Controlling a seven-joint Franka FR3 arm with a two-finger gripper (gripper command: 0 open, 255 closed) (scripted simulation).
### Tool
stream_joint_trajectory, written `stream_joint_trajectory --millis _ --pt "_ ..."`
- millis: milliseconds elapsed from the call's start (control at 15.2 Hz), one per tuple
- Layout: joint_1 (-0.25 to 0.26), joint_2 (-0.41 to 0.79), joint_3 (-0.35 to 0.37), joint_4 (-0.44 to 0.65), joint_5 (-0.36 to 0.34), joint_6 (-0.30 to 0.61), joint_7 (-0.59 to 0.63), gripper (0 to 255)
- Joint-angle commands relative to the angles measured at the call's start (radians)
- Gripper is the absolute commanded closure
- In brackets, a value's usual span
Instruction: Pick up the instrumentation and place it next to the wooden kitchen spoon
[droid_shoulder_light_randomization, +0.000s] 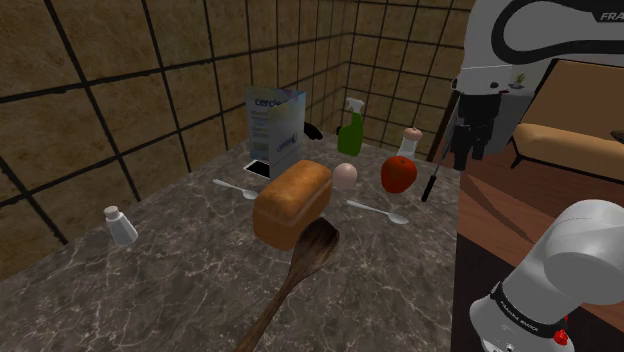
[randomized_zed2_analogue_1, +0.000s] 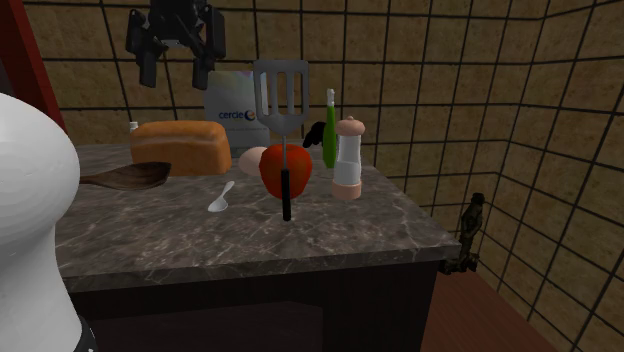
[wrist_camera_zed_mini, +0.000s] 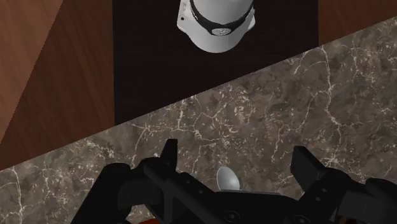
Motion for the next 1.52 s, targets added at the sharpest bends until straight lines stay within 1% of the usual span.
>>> stream_joint_trajectory --millis 0,396,726,1056,1452 --pt "0.000 0.000 0.000 0.000 0.000 0.000 0.000 0" --pt "-0.017 0.199 -0.079 0.101 -0.075 0.108 -0.107 0" --pt "-0.027 0.374 -0.136 0.218 -0.109 0.179 -0.193 0" --pt "-0.037 0.555 -0.184 0.363 -0.116 0.228 -0.280 0" --pt "-0.058 0.781 -0.226 0.579 -0.094 0.254 -0.385 0"
